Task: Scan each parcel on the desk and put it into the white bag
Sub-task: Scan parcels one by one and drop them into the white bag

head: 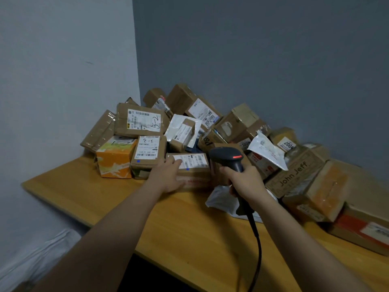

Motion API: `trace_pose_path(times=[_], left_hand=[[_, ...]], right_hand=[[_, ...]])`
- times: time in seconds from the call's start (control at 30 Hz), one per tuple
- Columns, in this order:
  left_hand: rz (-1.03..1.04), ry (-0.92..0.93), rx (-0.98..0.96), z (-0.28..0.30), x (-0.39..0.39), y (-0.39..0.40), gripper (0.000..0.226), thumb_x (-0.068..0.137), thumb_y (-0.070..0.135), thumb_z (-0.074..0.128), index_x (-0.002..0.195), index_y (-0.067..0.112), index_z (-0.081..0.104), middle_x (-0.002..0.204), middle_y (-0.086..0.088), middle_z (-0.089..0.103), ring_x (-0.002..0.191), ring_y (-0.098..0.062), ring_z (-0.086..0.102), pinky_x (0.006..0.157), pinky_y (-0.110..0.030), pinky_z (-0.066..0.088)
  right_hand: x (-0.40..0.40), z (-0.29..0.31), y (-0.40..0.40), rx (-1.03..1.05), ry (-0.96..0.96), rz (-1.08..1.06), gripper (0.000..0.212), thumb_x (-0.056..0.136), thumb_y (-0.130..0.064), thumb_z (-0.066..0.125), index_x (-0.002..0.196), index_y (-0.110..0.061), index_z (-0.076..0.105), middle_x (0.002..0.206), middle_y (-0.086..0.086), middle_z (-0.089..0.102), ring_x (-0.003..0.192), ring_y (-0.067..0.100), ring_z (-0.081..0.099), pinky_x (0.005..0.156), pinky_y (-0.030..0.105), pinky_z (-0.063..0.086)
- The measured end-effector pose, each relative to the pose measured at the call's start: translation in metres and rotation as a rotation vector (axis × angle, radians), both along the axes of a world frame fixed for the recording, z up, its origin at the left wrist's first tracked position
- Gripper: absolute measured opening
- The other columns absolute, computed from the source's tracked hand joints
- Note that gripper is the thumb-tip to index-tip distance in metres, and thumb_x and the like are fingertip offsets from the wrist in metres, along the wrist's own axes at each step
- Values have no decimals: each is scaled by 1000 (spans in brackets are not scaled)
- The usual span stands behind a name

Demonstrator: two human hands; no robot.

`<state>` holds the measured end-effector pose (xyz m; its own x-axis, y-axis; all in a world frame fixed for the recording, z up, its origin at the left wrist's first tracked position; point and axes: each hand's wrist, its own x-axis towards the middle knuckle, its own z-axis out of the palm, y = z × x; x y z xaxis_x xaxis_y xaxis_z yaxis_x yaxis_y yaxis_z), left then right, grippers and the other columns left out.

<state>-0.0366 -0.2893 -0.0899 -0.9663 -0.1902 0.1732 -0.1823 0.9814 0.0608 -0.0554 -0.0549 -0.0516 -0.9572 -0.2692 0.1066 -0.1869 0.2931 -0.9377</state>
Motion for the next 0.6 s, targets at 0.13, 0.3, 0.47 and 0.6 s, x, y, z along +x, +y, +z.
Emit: trace_pose_path(times=[0.13, 0.3, 0.47, 0.6], left_hand=[[18, -29, -84, 7, 0, 7, 97, 80, 77, 45, 152, 17, 17, 141, -13, 28, 132, -30, 24, 108, -41, 26], [17, -127, 134, 7, 1, 0, 88, 70, 80, 56, 139, 30, 36, 152, -9, 16, 141, -32, 9, 114, -49, 16], [-35, -237, 317, 15, 7, 1, 93, 62, 80, 64, 131, 27, 34, 145, -4, 35, 129, -24, 34, 104, -45, 36], [-26, -347, 319, 21, 22, 10, 116, 64, 75, 69, 151, 30, 7, 154, -6, 20, 141, -29, 17, 110, -49, 27]], right_hand=[[3, 2, 1, -7, -3, 21, 25, 87, -27, 70, 75, -6, 61, 59, 7, 55, 45, 16, 54, 47, 27, 45], [6, -3, 6, -16, 19, 17, 23, 87, -25, 69, 79, -6, 61, 67, 12, 58, 48, 16, 55, 45, 24, 45], [6, -5, 17, -40, -19, 10, 21, 88, -23, 70, 84, -3, 62, 71, 15, 59, 49, 18, 55, 44, 22, 45], [7, -8, 22, -36, -31, -8, 22, 88, -25, 70, 84, -4, 63, 69, 13, 61, 46, 16, 55, 44, 23, 45]])
